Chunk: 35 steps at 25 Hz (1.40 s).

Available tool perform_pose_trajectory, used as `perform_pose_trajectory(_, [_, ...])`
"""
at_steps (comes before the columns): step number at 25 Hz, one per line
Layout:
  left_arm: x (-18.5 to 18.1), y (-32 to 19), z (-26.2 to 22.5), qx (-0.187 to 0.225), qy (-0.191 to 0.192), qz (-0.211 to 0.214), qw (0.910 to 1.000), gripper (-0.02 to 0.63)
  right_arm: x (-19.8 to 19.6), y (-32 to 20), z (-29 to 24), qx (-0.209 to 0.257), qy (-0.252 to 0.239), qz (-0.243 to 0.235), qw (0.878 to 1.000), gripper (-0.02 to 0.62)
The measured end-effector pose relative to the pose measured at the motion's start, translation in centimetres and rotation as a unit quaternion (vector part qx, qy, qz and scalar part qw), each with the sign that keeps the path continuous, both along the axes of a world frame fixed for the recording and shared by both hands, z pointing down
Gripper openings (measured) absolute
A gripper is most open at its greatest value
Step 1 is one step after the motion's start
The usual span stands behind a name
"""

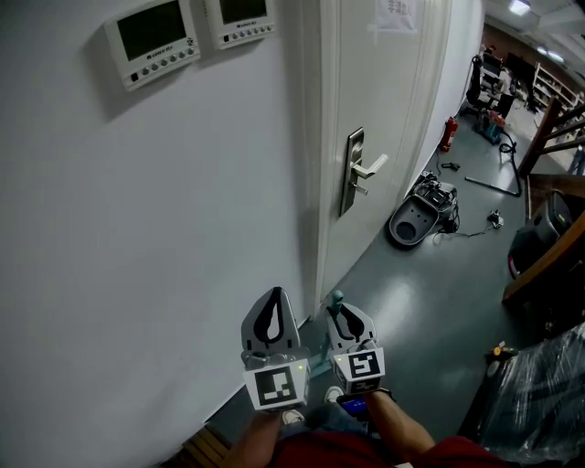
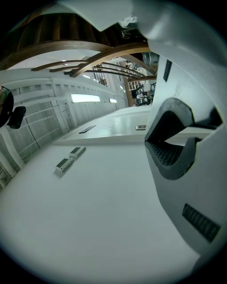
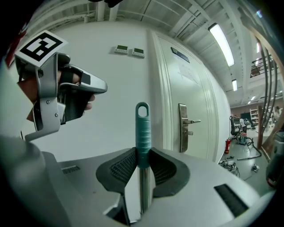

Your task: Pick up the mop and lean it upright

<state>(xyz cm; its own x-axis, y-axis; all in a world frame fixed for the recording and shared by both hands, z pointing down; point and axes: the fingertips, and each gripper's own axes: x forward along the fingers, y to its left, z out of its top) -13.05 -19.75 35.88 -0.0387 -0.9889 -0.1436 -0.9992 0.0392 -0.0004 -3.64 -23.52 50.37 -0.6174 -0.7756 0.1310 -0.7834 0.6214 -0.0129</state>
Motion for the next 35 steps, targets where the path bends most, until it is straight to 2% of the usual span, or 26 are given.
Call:
perform_pose_trajectory(4, [0.2, -0.1, 0.0, 0.000, 0.000, 0.001, 1.0000, 0.014, -0.1, 0.1, 2.3, 0.003, 0.005, -0.008, 1.000, 0.104])
perform_pose_trajectory(11, [0.1, -0.2, 0.3, -0.003, -0.001, 0.000, 1.0000, 0.014, 0.4, 0.3, 3.6, -0.035, 0.027, 0.006, 0.999, 0.104])
perform_pose_trajectory(24, [-0.1, -0.2, 0.6, -0.005, -0.003, -0.003, 1.0000, 0.014, -0.5, -0.3, 4.4, -0.019, 0.026, -0.009, 0.999, 0.106])
perform_pose_trajectory(35, [-1.2, 0.5, 0.6, -0.006, -0.008, -0.019, 0.9998, 0.014, -2.7, -2.1, 3.9, -0.028, 0.029, -0.012, 0.999, 0.106])
